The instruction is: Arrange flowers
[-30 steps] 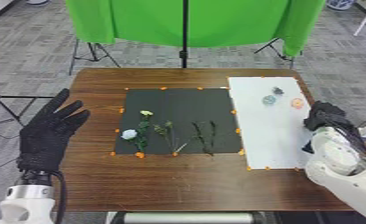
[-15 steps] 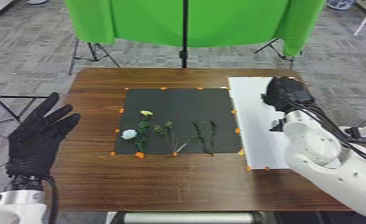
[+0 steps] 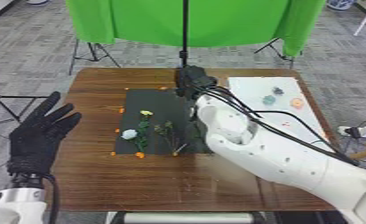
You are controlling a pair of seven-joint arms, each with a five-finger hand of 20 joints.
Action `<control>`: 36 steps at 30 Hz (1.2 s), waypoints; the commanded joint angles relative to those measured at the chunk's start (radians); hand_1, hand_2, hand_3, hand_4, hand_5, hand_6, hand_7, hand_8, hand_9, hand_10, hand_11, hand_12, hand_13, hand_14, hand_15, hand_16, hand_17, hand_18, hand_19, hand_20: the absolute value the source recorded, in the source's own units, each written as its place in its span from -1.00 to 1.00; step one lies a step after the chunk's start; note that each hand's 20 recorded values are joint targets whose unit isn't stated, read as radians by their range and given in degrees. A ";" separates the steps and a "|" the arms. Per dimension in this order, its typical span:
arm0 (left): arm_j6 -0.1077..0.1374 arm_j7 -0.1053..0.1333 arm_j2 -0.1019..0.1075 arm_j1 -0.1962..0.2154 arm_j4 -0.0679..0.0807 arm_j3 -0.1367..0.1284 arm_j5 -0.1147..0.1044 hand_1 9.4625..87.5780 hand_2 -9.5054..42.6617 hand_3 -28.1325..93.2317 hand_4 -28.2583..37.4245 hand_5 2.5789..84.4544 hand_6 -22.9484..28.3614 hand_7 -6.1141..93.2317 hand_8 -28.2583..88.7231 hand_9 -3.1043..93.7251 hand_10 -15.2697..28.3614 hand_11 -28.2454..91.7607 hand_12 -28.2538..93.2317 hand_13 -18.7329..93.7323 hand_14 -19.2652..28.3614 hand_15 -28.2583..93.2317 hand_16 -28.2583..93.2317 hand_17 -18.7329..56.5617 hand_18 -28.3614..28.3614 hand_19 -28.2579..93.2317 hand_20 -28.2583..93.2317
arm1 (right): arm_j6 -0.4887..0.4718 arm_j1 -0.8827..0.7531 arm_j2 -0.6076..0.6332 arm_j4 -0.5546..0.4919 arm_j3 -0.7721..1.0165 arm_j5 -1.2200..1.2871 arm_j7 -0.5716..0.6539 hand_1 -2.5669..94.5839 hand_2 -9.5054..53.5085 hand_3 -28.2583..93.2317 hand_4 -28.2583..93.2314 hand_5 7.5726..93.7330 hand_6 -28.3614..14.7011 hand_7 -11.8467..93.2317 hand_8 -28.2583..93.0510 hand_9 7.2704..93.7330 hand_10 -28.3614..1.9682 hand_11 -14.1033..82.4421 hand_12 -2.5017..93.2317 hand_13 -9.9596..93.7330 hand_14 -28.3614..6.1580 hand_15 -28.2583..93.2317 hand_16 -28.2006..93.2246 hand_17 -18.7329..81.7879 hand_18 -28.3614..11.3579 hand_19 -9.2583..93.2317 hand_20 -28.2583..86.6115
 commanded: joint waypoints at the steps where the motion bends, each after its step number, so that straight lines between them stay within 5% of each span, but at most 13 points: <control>1: -0.015 -0.037 -0.002 -0.030 0.010 0.004 0.012 -0.63 -0.43 0.78 -0.87 -0.19 0.20 -0.62 -0.69 -0.22 0.57 -0.15 -0.35 -0.18 0.96 0.31 -0.65 -0.67 1.00 0.35 -0.22 | -0.071 -0.073 -0.110 0.015 0.002 -0.038 0.008 0.21 -1.00 0.62 -1.00 0.78 0.43 -0.38 -0.51 0.97 0.44 -0.33 -0.18 0.70 0.37 0.53 -0.18 0.05 -0.69 0.99 0.18; 15: -0.045 -0.061 0.000 -0.061 0.024 0.012 0.019 -0.63 -0.43 0.78 -0.87 -0.19 0.20 -0.62 -0.69 -0.22 0.57 -0.15 -0.35 -0.18 0.97 0.31 -0.65 -0.67 1.00 0.35 -0.22 | -0.124 -0.079 -0.117 0.019 -0.051 -0.068 0.031 0.16 -1.00 0.58 -1.00 0.66 0.48 -0.44 -0.56 0.85 0.38 -0.32 -0.19 0.56 0.31 0.57 -0.20 -0.04 -0.73 0.92 0.20; 21: -0.054 -0.080 -0.008 -0.068 0.025 0.008 0.026 -0.63 -0.42 0.78 -0.87 -0.19 0.20 -0.62 -0.69 -0.22 0.57 -0.15 -0.35 -0.19 0.97 0.31 -0.65 -0.67 1.00 0.35 -0.22 | -0.171 -0.090 -0.124 0.013 -0.038 -0.126 0.015 0.04 -1.00 0.63 -1.00 0.49 0.51 -0.46 -0.62 0.71 0.31 -0.14 -0.30 0.51 0.24 0.63 -0.27 -0.07 -0.75 0.91 0.24; 36: -0.035 -0.062 -0.005 -0.036 0.017 0.008 0.014 -0.63 -0.42 0.78 -0.87 -0.18 0.21 -0.62 -0.68 -0.22 0.58 -0.15 -0.35 -0.19 0.97 0.31 -0.65 -0.66 1.00 0.36 -0.18 | -0.175 -0.106 -0.098 -0.042 0.011 -0.113 0.028 -0.11 -1.00 0.72 -1.00 0.34 0.50 -0.48 -0.75 0.55 0.14 0.15 -0.48 0.44 0.15 0.70 -0.28 -0.10 -0.77 0.89 0.27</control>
